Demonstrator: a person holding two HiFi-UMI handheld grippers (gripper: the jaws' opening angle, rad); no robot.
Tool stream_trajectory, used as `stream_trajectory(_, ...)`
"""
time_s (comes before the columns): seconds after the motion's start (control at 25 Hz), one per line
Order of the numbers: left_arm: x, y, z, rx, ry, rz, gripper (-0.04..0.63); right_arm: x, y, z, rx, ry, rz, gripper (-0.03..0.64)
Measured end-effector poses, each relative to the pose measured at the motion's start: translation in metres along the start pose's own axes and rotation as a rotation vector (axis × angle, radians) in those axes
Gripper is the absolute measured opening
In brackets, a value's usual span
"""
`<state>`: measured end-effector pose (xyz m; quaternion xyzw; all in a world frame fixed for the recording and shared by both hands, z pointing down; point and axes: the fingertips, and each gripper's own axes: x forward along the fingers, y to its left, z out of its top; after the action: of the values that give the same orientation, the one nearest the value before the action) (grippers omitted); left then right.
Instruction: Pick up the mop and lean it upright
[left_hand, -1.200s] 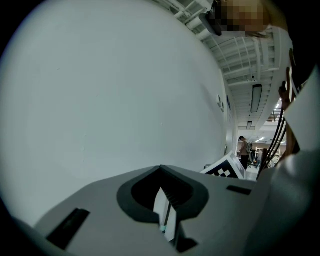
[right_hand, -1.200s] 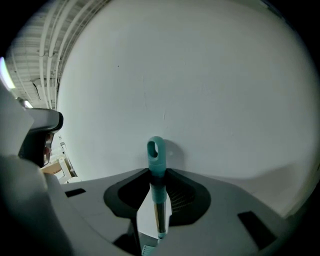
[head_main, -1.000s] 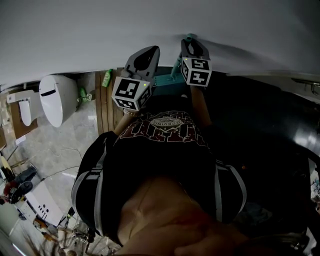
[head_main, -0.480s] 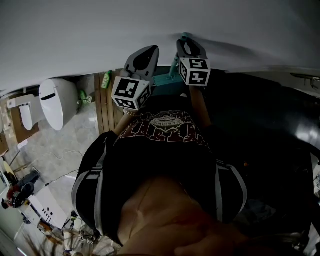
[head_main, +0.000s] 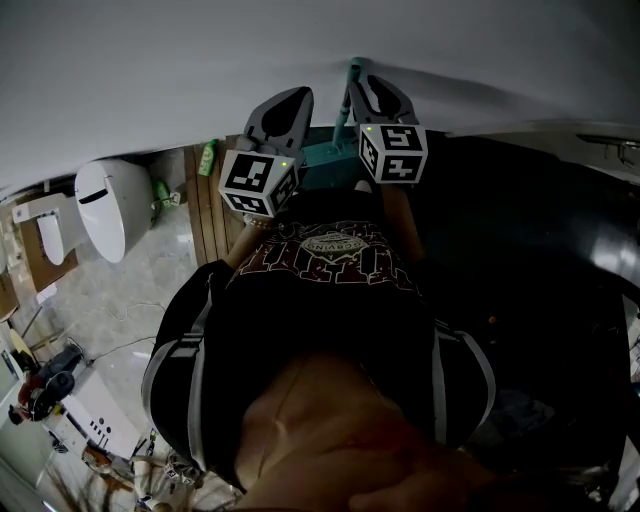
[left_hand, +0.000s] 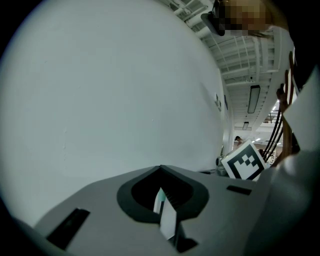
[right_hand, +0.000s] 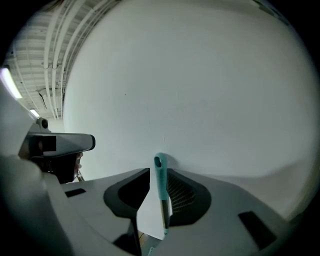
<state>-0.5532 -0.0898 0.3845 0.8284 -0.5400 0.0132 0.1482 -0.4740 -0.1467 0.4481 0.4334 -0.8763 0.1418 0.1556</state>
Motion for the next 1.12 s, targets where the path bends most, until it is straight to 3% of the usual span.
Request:
stream_trajectory(0.24, 0.003, -0.012, -0.003, 0.002, 0.001, -0.006, 0.046, -0.016, 0.002, 0.009, 0.004, -0.044, 0.049, 0.107)
stream_trajectory(0.36, 0.002, -0.021, -0.002, 0.003, -0.002, -0.005, 0.046, -0.028, 0.004, 0.013, 0.001, -0.060, 0.067, 0.054)
stream_trajectory(0.56, -0.002, -0.034, -0.002, 0.002, -0.008, 0.001, 0.046, -0.048, 0.009, 0.017, -0.010, -0.074, 0.096, 0.032)
stream_trajectory(1.12, -0.014, -0.079, -0.018, -0.012, 0.020, 0.019, 0.046, -0.114, 0.016, 0.019, 0.016, -0.107, 0.163, 0.020)
